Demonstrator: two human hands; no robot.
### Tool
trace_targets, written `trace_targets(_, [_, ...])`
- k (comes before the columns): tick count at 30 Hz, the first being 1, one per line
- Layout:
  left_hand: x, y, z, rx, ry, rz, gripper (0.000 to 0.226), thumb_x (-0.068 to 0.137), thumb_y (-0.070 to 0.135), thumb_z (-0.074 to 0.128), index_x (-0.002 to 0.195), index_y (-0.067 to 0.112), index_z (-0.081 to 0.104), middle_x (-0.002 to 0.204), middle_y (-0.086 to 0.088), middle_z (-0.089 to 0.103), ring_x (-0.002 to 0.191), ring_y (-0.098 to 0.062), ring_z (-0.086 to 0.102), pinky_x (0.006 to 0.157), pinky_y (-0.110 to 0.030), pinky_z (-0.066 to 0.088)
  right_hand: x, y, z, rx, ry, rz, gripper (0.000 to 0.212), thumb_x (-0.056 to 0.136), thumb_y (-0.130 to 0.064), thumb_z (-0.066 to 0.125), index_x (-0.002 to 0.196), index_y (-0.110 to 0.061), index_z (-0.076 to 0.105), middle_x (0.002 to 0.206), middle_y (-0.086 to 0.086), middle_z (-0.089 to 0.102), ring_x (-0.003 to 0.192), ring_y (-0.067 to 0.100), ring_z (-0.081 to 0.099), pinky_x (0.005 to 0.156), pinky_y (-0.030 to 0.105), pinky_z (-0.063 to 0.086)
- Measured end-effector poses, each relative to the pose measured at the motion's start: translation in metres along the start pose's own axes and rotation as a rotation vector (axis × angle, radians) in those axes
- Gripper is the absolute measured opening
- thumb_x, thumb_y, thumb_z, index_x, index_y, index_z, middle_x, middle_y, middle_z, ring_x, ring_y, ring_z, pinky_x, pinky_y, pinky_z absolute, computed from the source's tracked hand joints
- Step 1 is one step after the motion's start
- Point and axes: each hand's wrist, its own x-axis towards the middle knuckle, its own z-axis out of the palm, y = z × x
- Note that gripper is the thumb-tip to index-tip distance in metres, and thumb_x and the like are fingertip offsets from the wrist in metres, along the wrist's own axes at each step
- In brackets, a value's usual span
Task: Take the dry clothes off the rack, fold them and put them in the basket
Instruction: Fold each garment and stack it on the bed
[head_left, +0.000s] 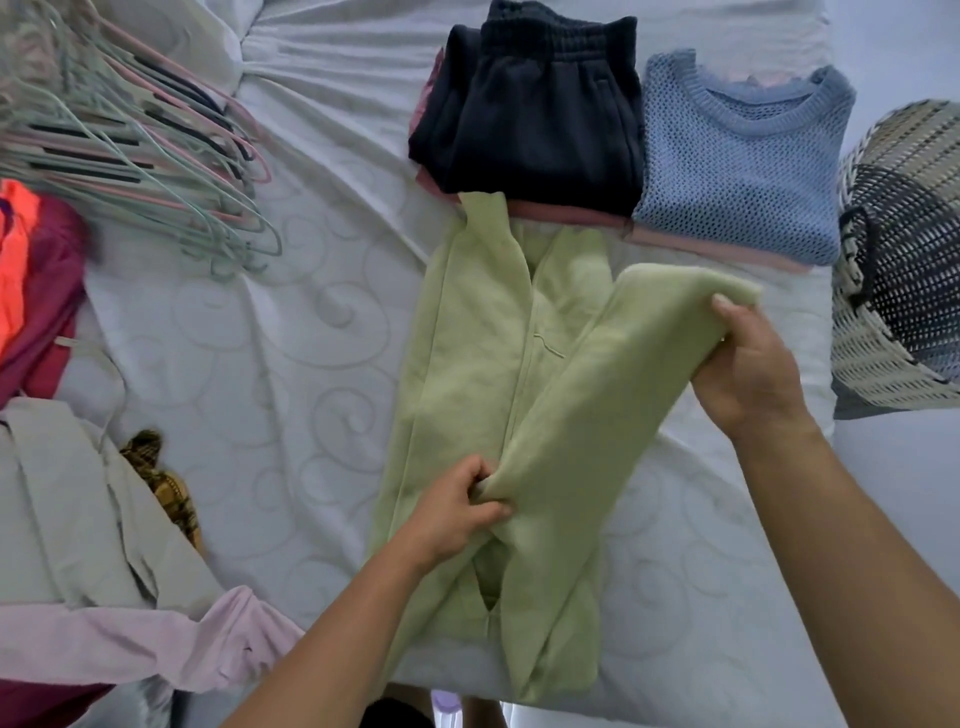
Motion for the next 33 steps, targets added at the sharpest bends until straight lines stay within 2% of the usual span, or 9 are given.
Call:
trace_targets(3, [0.004, -0.003, -0.006, -0.202, -0.021, -0.052, 0.029, 0.067, 0.016, 0.074, 0.083, 0.011, 0.051, 0.083, -0.007, 0.058, 0.079, -0.014, 0.053, 0.076, -0.032, 0.045, 0.023, -0.007, 0.034, 0.052, -0.141, -0.079, 0.026, 0.092, -0.006, 0.043, 0.111, -0.009, 0.061, 0.112, 0.009, 0.065, 0.111, 0.023, 0.058, 0.099, 0.035, 0.046])
trace_targets(5, [0.009, -0.004, -0.008, -0.199, 0.012, -0.074, 0.028, 0.069, 0.022, 0.073, 0.081, 0.012, 0.051, 0.082, -0.011, 0.053, 0.077, -0.017, 0.05, 0.073, -0.034, 0.043, 0.041, 0.003, 0.045, -0.038, -0.112, -0.068, 0.02, 0.095, -0.007, 0.044, 0.102, -0.013, 0.062, 0.099, 0.004, 0.07, 0.099, 0.02, 0.063, 0.09, 0.036, 0.052])
trace_targets(8, [0.017, -0.006, -0.007, -0.157, 0.113, -0.125, 0.025, 0.077, 0.023, 0.072, 0.074, 0.015, 0.048, 0.069, -0.004, 0.044, 0.068, -0.015, 0.042, 0.064, -0.029, 0.036, 0.06, 0.04, 0.036, -0.436, -0.055, 0.092, 0.016, 0.098, -0.02, 0.044, 0.104, -0.013, 0.058, 0.094, 0.003, 0.066, 0.081, 0.016, 0.064, 0.068, 0.03, 0.052])
trace_targets(11, [0.019, -0.008, -0.007, -0.16, 0.145, -0.143, 0.025, 0.082, 0.011, 0.068, 0.07, 0.018, 0.047, 0.061, 0.006, 0.042, 0.06, -0.009, 0.04, 0.057, -0.023, 0.035, 0.052, 0.074, 0.007, -0.55, -0.049, 0.199, 0.013, 0.095, -0.019, 0.05, 0.098, -0.008, 0.057, 0.093, 0.008, 0.061, 0.078, 0.017, 0.061, 0.068, 0.029, 0.048])
trace_targets(16, [0.011, -0.009, -0.008, -0.253, 0.147, -0.15, 0.019, 0.082, 0.002, 0.065, 0.074, 0.014, 0.053, 0.067, 0.007, 0.059, 0.065, -0.007, 0.054, 0.061, -0.018, 0.045, -0.02, 0.098, -0.022, -0.486, 0.264, 0.083, 0.026, 0.089, -0.01, 0.06, 0.11, -0.011, 0.046, 0.105, 0.003, 0.054, 0.091, 0.015, 0.056, 0.079, 0.022, 0.049])
trace_targets(20, [0.007, -0.01, -0.008, -0.325, 0.198, -0.155, 0.017, 0.082, 0.0, 0.066, 0.074, 0.009, 0.053, 0.072, -0.004, 0.058, 0.067, -0.012, 0.054, 0.063, -0.021, 0.046, -0.108, 0.135, -0.033, -0.783, 0.23, 0.131, 0.025, 0.081, -0.007, 0.069, 0.093, -0.013, 0.048, 0.094, 0.008, 0.052, 0.076, 0.019, 0.051, 0.066, 0.015, 0.044])
trace_targets(24, [0.004, -0.011, -0.001, -0.311, 0.249, -0.15, 0.015, 0.081, 0.012, 0.069, 0.074, 0.009, 0.057, 0.075, -0.008, 0.057, 0.071, -0.015, 0.051, 0.068, -0.028, 0.044, -0.153, 0.156, -0.034, -0.808, 0.168, 0.333, 0.029, 0.078, -0.013, 0.074, 0.091, -0.017, 0.048, 0.087, -0.003, 0.059, 0.076, 0.009, 0.057, 0.061, 0.017, 0.045])
trace_targets(29, [0.002, -0.016, 0.002, -0.044, 0.361, -0.125, 0.02, 0.081, 0.012, 0.07, 0.068, 0.012, 0.055, 0.07, -0.004, 0.055, 0.068, -0.016, 0.049, 0.066, -0.03, 0.04, -0.153, 0.153, -0.054, -0.872, 0.02, 0.471, 0.016, 0.077, -0.009, 0.073, 0.087, -0.013, 0.062, 0.087, 0.003, 0.068, 0.082, 0.021, 0.065, 0.078, 0.04, 0.051])
trace_targets(33, [0.0, -0.029, 0.001, 0.414, 0.45, -0.077, 0.027, 0.077, 0.023, 0.073, 0.069, 0.015, 0.048, 0.077, -0.003, 0.048, 0.073, -0.02, 0.046, 0.062, -0.029, 0.032, -0.161, 0.149, -0.075, -1.029, 0.075, 0.47, 0.021, 0.074, -0.012, 0.076, 0.069, -0.014, 0.055, 0.068, 0.002, 0.059, 0.071, 0.023, 0.056, 0.066, 0.035, 0.044])
